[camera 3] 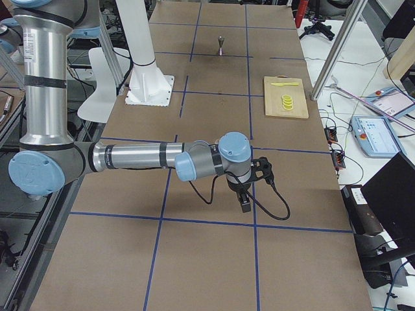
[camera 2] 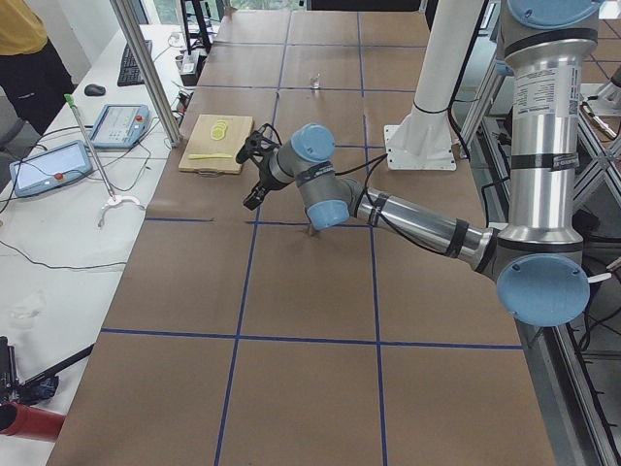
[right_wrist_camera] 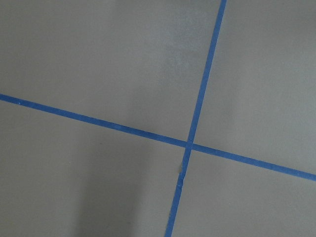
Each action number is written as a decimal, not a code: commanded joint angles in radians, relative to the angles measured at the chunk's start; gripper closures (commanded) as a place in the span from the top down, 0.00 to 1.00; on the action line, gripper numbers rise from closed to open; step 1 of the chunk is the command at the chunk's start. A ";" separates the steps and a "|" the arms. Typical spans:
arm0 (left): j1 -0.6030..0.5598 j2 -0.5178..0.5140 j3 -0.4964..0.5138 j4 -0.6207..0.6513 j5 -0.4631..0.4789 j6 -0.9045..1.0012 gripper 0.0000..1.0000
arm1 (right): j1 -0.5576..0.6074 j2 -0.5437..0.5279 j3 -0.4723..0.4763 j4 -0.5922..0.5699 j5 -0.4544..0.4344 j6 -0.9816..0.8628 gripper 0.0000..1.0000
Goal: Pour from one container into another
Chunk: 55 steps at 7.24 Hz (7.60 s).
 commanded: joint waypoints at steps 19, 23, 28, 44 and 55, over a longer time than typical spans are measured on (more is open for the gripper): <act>0.988 0.056 0.191 -0.043 1.542 -0.606 1.00 | 0.000 -0.004 -0.003 0.000 0.001 0.002 1.00; 1.000 0.042 0.291 -0.158 1.570 -0.620 1.00 | 0.000 0.000 -0.005 0.000 0.000 0.002 1.00; 1.022 0.023 0.334 -0.159 1.578 -0.620 0.98 | 0.000 0.002 -0.003 0.000 0.001 0.004 1.00; 1.036 -0.203 0.356 -0.701 1.459 0.176 0.00 | 0.000 0.002 -0.003 -0.002 0.018 0.005 1.00; 0.545 -0.767 0.500 -0.342 0.130 0.401 0.00 | 0.000 0.013 -0.006 -0.002 0.038 0.056 1.00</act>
